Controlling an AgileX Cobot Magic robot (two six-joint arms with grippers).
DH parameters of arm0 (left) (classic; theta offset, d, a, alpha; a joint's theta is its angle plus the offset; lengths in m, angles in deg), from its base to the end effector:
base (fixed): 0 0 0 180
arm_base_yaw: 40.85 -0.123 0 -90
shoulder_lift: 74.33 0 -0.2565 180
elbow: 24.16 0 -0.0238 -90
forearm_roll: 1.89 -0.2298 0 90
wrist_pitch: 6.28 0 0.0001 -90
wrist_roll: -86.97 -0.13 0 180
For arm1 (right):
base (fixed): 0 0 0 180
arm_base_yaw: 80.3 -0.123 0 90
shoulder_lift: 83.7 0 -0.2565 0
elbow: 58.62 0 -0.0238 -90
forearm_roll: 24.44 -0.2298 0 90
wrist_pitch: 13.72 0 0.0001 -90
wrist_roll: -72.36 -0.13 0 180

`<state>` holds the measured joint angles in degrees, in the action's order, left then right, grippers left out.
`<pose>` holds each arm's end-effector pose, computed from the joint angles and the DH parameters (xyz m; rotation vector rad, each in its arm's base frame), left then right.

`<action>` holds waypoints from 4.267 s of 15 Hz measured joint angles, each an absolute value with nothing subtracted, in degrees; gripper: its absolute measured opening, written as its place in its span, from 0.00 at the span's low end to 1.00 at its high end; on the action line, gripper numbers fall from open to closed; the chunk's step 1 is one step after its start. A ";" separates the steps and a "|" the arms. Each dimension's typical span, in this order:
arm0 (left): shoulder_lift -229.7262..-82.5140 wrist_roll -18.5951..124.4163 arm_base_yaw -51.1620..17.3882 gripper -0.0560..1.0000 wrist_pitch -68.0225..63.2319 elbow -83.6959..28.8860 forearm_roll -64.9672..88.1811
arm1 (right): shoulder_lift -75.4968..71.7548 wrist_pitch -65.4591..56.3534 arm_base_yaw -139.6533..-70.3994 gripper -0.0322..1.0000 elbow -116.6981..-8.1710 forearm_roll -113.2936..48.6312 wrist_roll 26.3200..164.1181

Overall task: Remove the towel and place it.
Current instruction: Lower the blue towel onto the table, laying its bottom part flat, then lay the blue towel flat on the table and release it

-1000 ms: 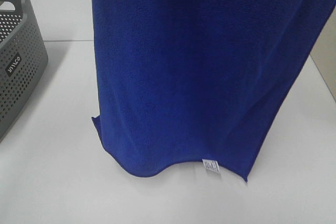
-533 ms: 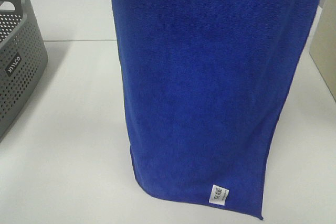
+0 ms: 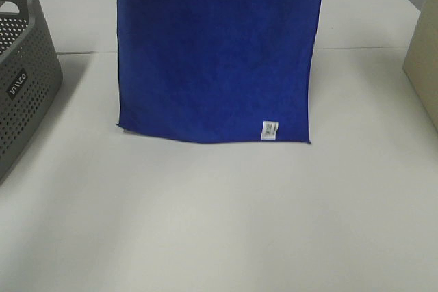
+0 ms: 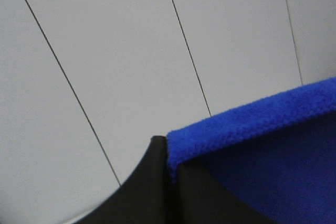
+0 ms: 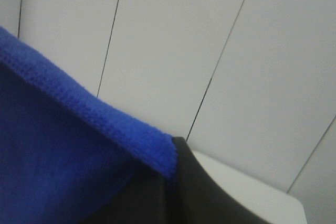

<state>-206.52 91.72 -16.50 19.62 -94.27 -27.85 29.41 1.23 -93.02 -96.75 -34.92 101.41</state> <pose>0.4580 -0.1799 0.4512 0.4047 1.4412 0.0672 0.4340 0.1042 0.4421 -0.4622 1.4958 -0.0484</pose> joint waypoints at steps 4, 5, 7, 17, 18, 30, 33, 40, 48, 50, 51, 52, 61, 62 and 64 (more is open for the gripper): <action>-208.64 92.76 -19.31 0.05 1.80 -94.21 -29.91 | 40.07 -2.26 -93.02 0.05 -116.75 -39.16 101.41; -208.64 92.64 -19.31 0.05 0.83 -94.21 -31.40 | 40.30 -2.20 -93.02 0.05 -117.95 -39.39 101.41; -208.76 92.53 -19.31 0.05 2.72 -94.21 -32.26 | 40.64 0.20 -92.90 0.05 -117.95 -39.56 101.41; -209.90 82.39 -13.12 0.05 63.11 -93.64 -13.29 | 41.73 55.04 -91.01 0.05 -110.85 -34.75 98.66; -209.90 82.39 -13.18 0.05 63.22 -93.01 -11.29 | 41.79 55.67 -91.01 0.05 -110.67 -34.06 98.14; -191.22 79.81 -12.95 0.05 62.93 -48.72 3.09 | 23.57 55.78 -91.01 0.05 -69.99 -36.64 91.26; -187.84 79.46 -12.89 0.05 62.65 -40.18 7.10 | 18.93 55.72 -91.07 0.05 -60.88 -38.24 89.83; -180.97 78.32 -11.00 0.05 62.48 -26.94 11.80 | 8.50 55.49 -91.41 0.05 -43.81 -42.26 88.28; -174.44 84.22 -1.95 0.05 61.79 -13.48 13.12 | -5.88 55.49 -91.41 0.05 -26.16 -45.29 88.00; -172.77 85.31 -0.97 0.05 61.56 -11.70 13.58 | -6.97 55.49 -91.41 0.05 -22.72 -46.55 88.00; -171.86 86.05 -0.34 0.05 61.50 -10.50 14.15 | -7.26 55.49 -91.41 0.05 -21.86 -46.90 88.00; -171.00 86.97 0.29 0.05 61.33 -8.90 14.61 | -7.43 55.49 -91.41 0.05 -19.86 -48.10 88.00; -173.12 87.94 3.38 0.05 54.28 2.62 19.31 | -7.49 55.44 -91.41 0.05 -12.53 -51.08 88.00; -174.55 87.31 3.38 0.05 53.48 2.74 19.65 | -7.49 55.38 -91.41 0.05 -12.53 -51.08 88.00; -176.67 85.59 3.44 0.05 53.42 3.02 21.14 | -7.49 55.38 -91.41 0.05 -11.49 -50.85 88.00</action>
